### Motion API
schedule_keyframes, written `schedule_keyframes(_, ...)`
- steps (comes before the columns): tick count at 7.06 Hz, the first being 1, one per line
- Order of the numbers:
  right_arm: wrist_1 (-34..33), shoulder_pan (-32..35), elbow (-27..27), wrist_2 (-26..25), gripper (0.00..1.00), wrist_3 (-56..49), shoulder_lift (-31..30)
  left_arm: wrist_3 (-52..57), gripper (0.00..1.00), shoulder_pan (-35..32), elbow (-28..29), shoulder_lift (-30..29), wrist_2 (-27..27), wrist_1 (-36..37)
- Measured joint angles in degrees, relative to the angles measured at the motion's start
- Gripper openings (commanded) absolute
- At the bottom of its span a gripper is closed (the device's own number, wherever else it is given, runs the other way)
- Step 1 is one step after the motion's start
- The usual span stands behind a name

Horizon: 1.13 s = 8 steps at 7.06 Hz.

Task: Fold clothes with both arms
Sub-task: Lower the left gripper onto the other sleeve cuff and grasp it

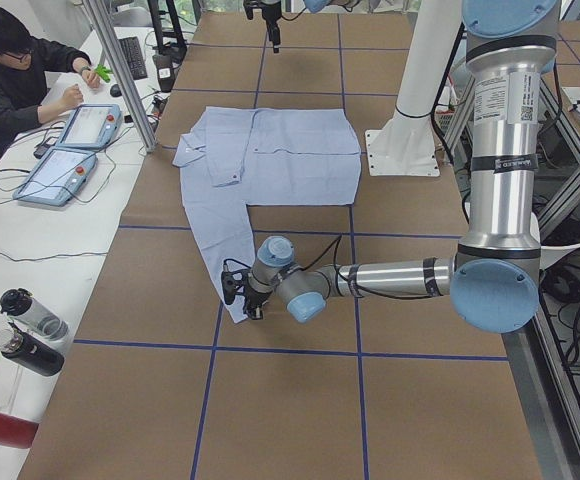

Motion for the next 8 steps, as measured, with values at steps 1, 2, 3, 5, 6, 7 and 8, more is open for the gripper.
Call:
schedule_keyframes(1,0.0,0.0,0.0,0.0,1.0,0.0,0.0,0.0,0.0,0.0,-0.1,0.0,0.0,0.0)
schedule_keyframes(2,0.0,0.0,0.0,0.0,1.0,-0.1,0.0,0.0,0.0,0.0,-0.4,0.0,-0.2,0.1)
schedule_keyframes(3,0.0,0.0,0.0,0.0,1.0,-0.1,-0.1,0.0,0.0,-0.1,-1.3,0.2,-0.4,0.2)
schedule_keyframes(5,0.0,0.1,0.0,-0.1,1.0,-0.1,-0.1,0.0,0.0,-0.3,-3.7,0.2,-1.4,0.9)
schedule_keyframes(6,-0.1,0.1,-0.1,-0.1,1.0,0.0,-0.2,0.0,0.0,-0.7,-5.2,0.0,-3.1,2.1)
schedule_keyframes(7,-0.1,0.2,-0.2,-0.2,1.0,0.0,-0.4,0.0,0.0,-1.4,-8.1,-0.4,-4.5,5.2)
schedule_keyframes(8,-0.1,0.3,-0.5,-0.2,1.0,0.0,-0.9,0.0,0.0,-1.8,-12.7,-1.1,-5.1,11.0)
